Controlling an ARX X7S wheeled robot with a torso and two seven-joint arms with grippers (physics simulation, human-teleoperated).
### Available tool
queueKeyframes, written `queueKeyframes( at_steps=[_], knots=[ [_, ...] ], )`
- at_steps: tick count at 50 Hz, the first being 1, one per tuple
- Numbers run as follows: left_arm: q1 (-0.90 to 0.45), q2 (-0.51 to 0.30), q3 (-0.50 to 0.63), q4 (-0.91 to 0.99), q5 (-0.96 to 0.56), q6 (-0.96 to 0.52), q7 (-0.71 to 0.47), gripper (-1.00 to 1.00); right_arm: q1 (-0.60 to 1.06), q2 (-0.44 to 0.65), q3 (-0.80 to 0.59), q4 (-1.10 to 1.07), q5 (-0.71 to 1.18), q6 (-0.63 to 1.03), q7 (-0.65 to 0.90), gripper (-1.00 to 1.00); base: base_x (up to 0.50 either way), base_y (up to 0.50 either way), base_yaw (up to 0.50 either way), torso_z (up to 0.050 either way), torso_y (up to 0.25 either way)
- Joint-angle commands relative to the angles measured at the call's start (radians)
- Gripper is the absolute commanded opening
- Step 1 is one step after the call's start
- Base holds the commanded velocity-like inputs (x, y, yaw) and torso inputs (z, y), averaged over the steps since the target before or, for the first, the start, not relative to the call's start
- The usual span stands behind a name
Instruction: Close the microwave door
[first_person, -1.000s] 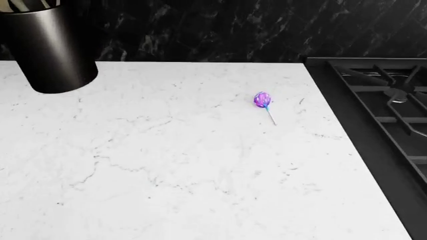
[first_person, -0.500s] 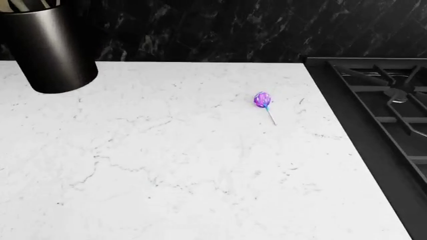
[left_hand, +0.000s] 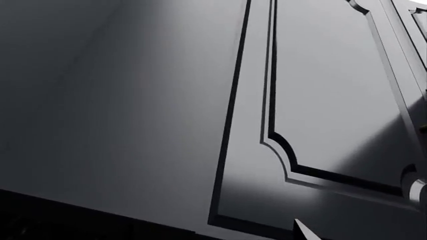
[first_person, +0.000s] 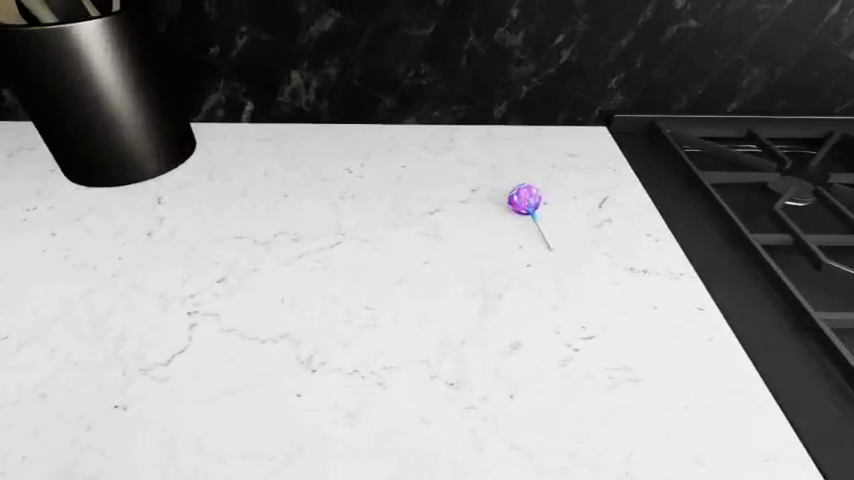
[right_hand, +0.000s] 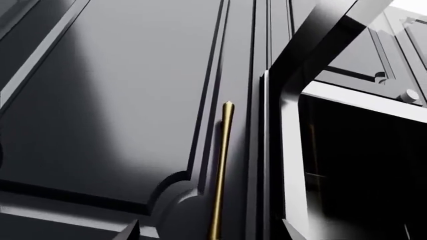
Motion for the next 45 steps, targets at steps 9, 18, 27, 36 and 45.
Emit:
queueKeyframes(
  at_steps=[9, 18, 27, 36, 45],
  knots=[
    [0.000, -0.007, 0.008, 0.004, -0.003, 0.011, -0.002, 1.00, 0.023, 0.011, -0.048, 0.075, -0.149, -0.023, -0.126, 1.00, 0.00, 0.00, 0.00, 0.000, 0.000],
    [0.003, -0.008, 0.011, 0.007, 0.000, 0.014, 0.001, 1.00, 0.024, 0.032, -0.054, 0.090, -0.184, -0.024, -0.160, 1.00, 0.00, 0.00, 0.00, 0.000, 0.000],
    [0.005, -0.010, 0.015, 0.009, 0.001, 0.018, 0.001, 1.00, 0.025, 0.046, -0.057, 0.102, -0.210, -0.023, -0.190, 1.00, 0.00, 0.00, 0.00, 0.000, 0.000],
    [0.005, -0.012, 0.019, 0.008, 0.001, 0.023, 0.000, 1.00, 0.015, 0.052, -0.068, 0.116, -0.244, -0.034, -0.219, 1.00, 0.00, 0.00, 0.00, 0.000, 0.000],
    [0.006, -0.014, 0.022, 0.009, 0.001, 0.028, 0.000, 1.00, 0.008, 0.057, -0.083, 0.135, -0.280, -0.047, -0.249, 1.00, 0.00, 0.00, 0.00, 0.000, 0.000]
  ],
)
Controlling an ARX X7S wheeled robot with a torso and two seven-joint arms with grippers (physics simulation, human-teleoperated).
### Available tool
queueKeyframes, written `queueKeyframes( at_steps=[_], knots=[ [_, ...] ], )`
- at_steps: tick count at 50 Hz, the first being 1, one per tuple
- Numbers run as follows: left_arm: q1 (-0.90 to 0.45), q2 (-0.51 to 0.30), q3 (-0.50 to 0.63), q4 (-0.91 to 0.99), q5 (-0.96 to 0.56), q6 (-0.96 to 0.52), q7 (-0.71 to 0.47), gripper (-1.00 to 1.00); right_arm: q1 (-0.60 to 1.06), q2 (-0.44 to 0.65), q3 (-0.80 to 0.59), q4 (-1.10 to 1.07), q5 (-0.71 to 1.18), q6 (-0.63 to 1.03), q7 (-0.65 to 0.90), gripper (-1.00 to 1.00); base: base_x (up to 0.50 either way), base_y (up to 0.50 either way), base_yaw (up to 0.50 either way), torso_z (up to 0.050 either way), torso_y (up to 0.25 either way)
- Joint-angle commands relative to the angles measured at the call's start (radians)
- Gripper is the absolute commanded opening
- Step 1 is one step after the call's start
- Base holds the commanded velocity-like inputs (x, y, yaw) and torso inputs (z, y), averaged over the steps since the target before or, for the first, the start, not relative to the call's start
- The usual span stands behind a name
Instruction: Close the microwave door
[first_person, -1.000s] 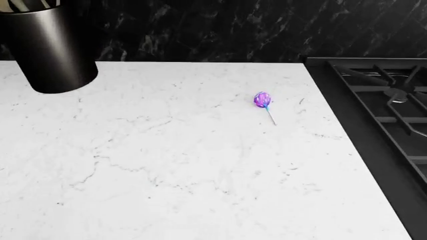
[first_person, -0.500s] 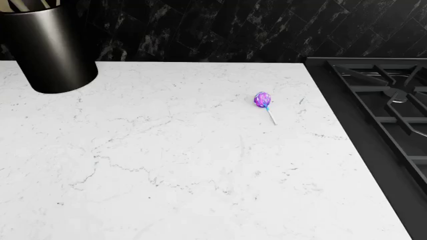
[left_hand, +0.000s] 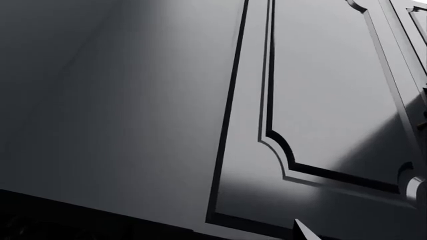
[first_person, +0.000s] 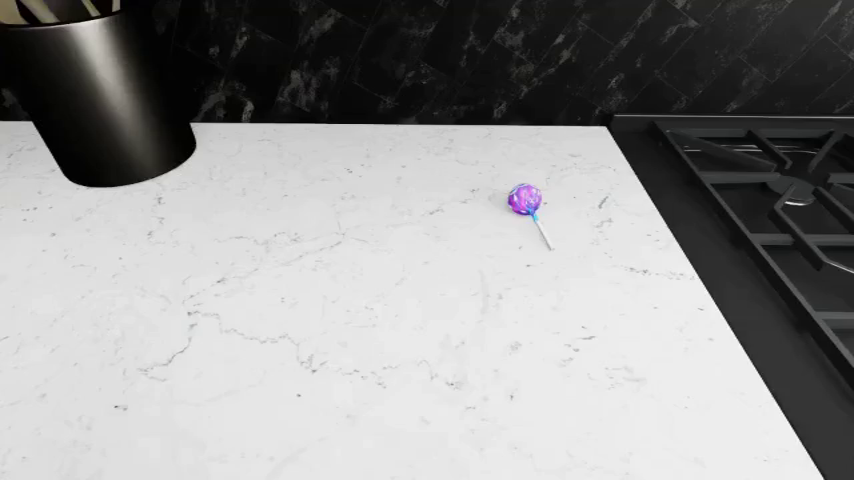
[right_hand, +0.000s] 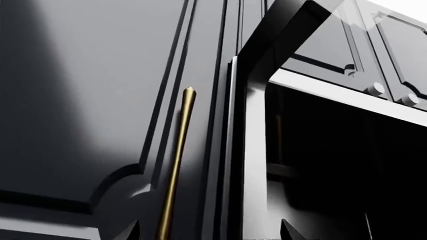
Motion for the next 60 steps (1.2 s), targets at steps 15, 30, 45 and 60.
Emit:
queueKeyframes(
  at_steps=[15, 30, 45, 60],
  knots=[
    [0.003, -0.005, 0.009, 0.003, 0.007, 0.010, 0.003, 1.00, -0.026, 0.028, -0.028, 0.045, -0.089, -0.033, -0.067, 1.00, 0.00, 0.00, 0.00, 0.000, 0.000],
    [0.003, -0.011, 0.013, 0.007, 0.004, 0.017, 0.002, 1.00, -0.024, 0.034, -0.048, 0.070, -0.135, -0.046, -0.101, 1.00, 0.00, 0.00, 0.00, 0.000, 0.000],
    [0.002, -0.016, 0.019, 0.007, 0.005, 0.024, 0.001, 1.00, -0.030, 0.048, -0.065, 0.092, -0.176, -0.055, -0.129, 1.00, 0.00, 0.00, 0.00, 0.000, 0.000],
    [0.000, -0.020, 0.027, 0.009, 0.004, 0.030, -0.001, 1.00, -0.061, 0.069, -0.073, 0.103, -0.208, -0.074, -0.144, 1.00, 0.00, 0.00, 0.00, 0.000, 0.000]
  ],
)
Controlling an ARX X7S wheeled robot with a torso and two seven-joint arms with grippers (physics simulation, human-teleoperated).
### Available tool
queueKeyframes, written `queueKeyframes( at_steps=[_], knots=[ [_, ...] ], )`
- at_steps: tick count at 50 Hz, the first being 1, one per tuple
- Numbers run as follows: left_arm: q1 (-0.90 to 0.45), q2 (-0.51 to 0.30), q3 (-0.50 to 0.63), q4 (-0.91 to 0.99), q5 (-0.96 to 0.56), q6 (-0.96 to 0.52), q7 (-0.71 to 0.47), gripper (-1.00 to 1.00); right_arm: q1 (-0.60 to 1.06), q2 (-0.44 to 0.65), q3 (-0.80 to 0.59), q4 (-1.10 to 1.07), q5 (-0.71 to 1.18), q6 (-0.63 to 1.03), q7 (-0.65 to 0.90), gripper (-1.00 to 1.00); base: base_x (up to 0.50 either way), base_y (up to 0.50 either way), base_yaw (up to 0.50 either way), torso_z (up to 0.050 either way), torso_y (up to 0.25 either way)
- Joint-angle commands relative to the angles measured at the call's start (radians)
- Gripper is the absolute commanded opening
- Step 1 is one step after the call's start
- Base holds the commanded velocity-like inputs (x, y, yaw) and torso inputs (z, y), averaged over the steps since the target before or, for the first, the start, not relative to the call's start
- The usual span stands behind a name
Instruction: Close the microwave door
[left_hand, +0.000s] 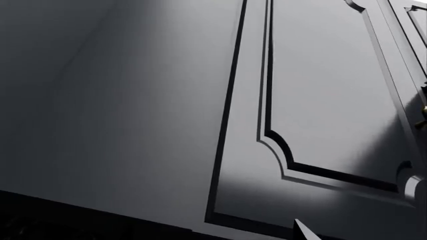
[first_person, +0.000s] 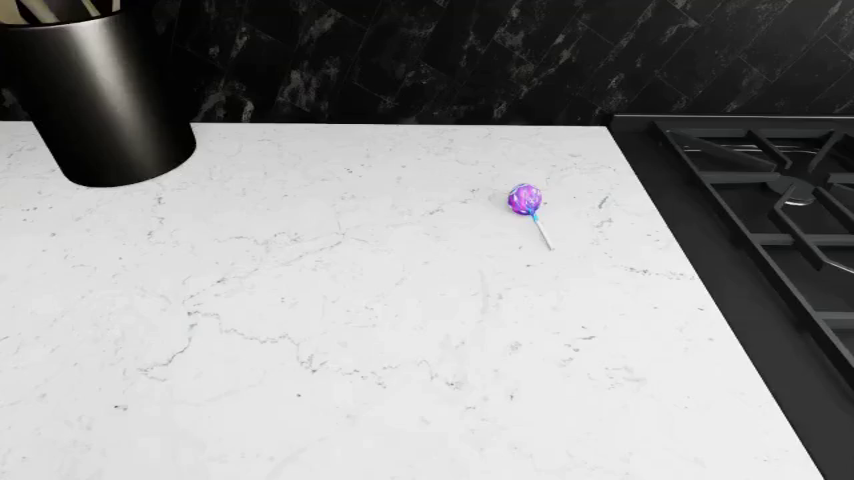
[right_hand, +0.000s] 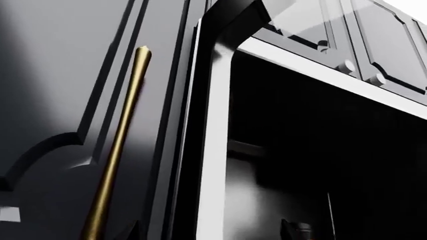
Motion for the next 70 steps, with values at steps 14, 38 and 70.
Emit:
queueKeyframes(
  at_steps=[14, 38, 70],
  knots=[
    [0.007, -0.003, 0.009, 0.004, 0.004, 0.010, 0.001, 1.00, -0.050, 0.017, 0.003, 0.046, -0.037, -0.036, -0.019, 1.00, 0.00, 0.00, 0.00, 0.000, 0.000],
    [0.012, -0.008, 0.012, 0.008, 0.010, 0.018, 0.006, 1.00, -0.056, 0.010, 0.007, 0.116, -0.064, -0.074, -0.064, 1.00, 0.00, 0.00, 0.00, 0.000, 0.000],
    [0.015, -0.012, 0.023, 0.016, 0.013, 0.031, 0.008, 1.00, 0.004, -0.029, -0.040, 0.264, -0.129, -0.043, -0.132, 1.00, 0.00, 0.00, 0.00, 0.000, 0.000]
  ],
)
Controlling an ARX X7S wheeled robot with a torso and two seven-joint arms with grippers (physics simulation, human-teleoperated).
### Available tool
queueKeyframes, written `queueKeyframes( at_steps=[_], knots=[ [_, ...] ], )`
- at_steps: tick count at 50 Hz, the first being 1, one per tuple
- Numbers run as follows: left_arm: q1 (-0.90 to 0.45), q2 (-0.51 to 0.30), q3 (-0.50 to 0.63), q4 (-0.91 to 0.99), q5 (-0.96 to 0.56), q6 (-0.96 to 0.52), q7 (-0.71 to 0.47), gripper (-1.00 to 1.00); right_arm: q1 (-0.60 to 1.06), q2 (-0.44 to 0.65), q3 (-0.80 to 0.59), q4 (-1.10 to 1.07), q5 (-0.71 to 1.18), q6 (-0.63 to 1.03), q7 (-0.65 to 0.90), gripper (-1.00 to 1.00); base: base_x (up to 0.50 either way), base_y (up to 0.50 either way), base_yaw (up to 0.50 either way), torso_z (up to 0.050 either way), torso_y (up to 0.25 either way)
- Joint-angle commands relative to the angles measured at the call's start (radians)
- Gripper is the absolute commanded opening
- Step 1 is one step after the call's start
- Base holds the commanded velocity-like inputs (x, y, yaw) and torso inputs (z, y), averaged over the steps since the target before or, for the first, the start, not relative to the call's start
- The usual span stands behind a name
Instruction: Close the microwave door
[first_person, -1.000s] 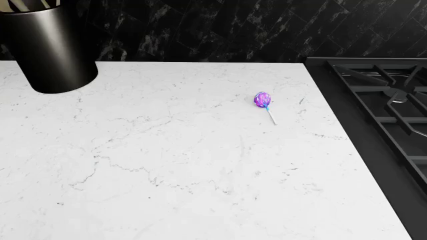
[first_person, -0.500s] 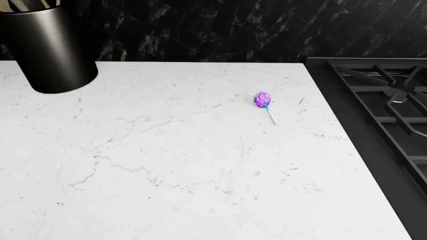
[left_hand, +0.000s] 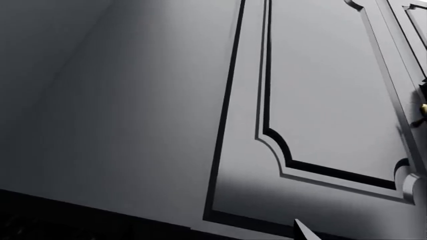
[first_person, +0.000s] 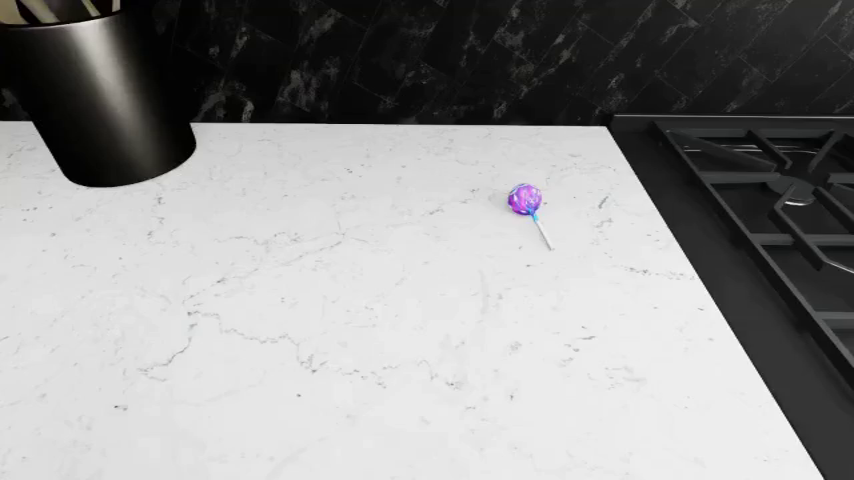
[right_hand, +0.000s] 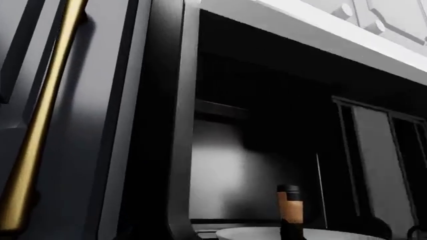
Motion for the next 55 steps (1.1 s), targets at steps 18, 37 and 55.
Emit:
queueKeyframes(
  at_steps=[18, 37, 55],
  knots=[
    [0.005, -0.004, 0.010, 0.007, -0.001, 0.011, -0.001, 1.00, 0.035, -0.043, 0.015, 0.135, 0.006, 0.018, -0.085, 1.00, 0.00, 0.00, 0.00, 0.000, 0.000],
    [0.011, -0.005, 0.014, 0.010, 0.007, 0.016, 0.005, 1.00, 0.105, -0.100, 0.024, 0.362, -0.077, -0.012, -0.236, 1.00, 0.00, 0.00, 0.00, 0.000, 0.000],
    [0.013, -0.010, 0.020, 0.015, 0.006, 0.022, 0.004, 1.00, 0.115, -0.140, 0.117, 0.455, -0.234, -0.001, -0.398, 1.00, 0.00, 0.00, 0.00, 0.000, 0.000]
  ],
)
